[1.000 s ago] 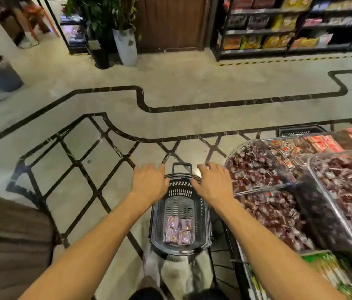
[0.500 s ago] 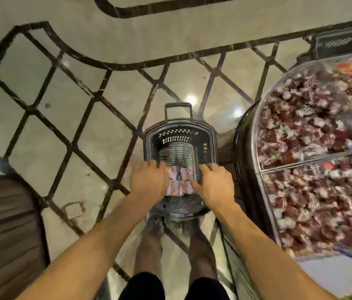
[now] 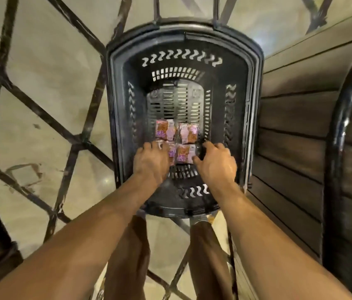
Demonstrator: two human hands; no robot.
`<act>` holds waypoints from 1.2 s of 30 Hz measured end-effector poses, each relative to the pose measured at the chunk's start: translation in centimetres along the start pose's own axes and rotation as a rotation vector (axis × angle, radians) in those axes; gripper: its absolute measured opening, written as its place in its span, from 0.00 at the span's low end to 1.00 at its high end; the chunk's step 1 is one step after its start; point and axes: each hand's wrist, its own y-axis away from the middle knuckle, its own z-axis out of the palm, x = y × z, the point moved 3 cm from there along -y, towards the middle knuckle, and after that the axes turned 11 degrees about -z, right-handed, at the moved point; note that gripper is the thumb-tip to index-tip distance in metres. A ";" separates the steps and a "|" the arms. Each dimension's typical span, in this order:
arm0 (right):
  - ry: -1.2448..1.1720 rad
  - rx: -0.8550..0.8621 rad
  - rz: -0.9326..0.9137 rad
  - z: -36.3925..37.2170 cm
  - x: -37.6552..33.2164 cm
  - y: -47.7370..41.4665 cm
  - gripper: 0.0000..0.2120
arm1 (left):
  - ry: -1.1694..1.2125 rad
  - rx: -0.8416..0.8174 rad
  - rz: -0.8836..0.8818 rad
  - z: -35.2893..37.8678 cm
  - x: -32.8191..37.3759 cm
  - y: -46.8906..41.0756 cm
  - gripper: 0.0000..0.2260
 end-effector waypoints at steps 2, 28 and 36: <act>0.014 -0.023 -0.003 3.2 0.7 -2.5 0.26 | 0.042 0.019 -0.006 3.2 0.8 -2.5 0.18; -0.482 0.009 0.515 18.9 6.0 -14.1 0.36 | 1.020 -0.012 -0.563 15.8 2.9 -12.5 0.30; -0.392 0.043 0.419 18.7 6.2 -13.4 0.25 | 1.080 -0.055 -0.477 15.2 3.1 -12.0 0.11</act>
